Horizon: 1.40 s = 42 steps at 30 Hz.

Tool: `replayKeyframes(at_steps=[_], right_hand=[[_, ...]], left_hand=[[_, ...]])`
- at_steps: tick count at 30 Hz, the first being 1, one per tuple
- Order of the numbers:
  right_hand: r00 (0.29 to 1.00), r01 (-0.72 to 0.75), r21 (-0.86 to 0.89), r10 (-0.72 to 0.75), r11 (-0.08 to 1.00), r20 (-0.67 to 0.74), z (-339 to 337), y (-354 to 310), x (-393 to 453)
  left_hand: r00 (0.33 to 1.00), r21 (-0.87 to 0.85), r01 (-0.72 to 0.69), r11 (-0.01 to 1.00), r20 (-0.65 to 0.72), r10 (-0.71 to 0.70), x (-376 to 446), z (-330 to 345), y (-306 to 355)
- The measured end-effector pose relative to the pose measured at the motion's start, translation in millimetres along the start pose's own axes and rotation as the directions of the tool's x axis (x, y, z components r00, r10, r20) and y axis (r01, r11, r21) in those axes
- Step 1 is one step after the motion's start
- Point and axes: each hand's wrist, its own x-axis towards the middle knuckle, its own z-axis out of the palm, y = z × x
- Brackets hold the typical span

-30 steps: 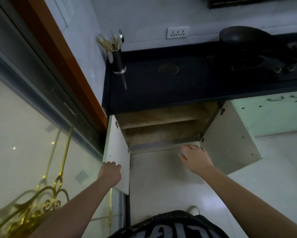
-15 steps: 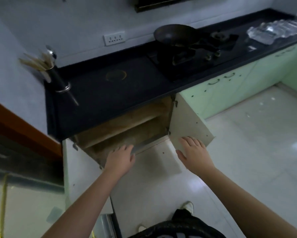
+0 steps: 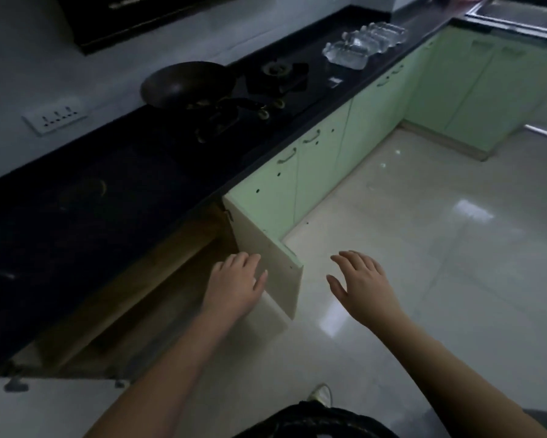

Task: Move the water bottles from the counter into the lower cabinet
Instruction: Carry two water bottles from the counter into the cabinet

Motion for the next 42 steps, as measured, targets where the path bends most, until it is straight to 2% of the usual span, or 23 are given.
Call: replayKeyframes(at_steps=[9,17,23,28,33,42], right_hand=[[0.991,-0.12,0.023,0.122,0.992,-0.056,-13,91,47],[0.976,-0.171,0.008,0.171,0.985,-0.135,-19,139,86],[0.964,-0.249,-0.051,0.243,0.967,-0.106,-21,193,114],[0.927,-0.363,-0.106,0.346,0.926,-0.147,-38,243,131],[0.873,-0.481,-0.117,0.462,0.869,-0.159,-48,291,145],[0.831,-0.554,-0.077,0.546,0.829,-0.102,-54,422,210]], left_hand=[[0.984,0.026,-0.174,0.984,-0.025,0.174,84,-4,95],[0.955,0.047,-0.291,0.956,-0.047,0.293,174,7,137],[0.931,0.038,-0.363,0.931,-0.003,0.364,253,20,172],[0.881,0.019,-0.471,0.882,0.056,0.469,314,34,217],[0.817,0.029,-0.576,0.817,0.056,0.574,365,43,267],[0.789,0.074,-0.613,0.787,0.095,0.606,490,60,370]])
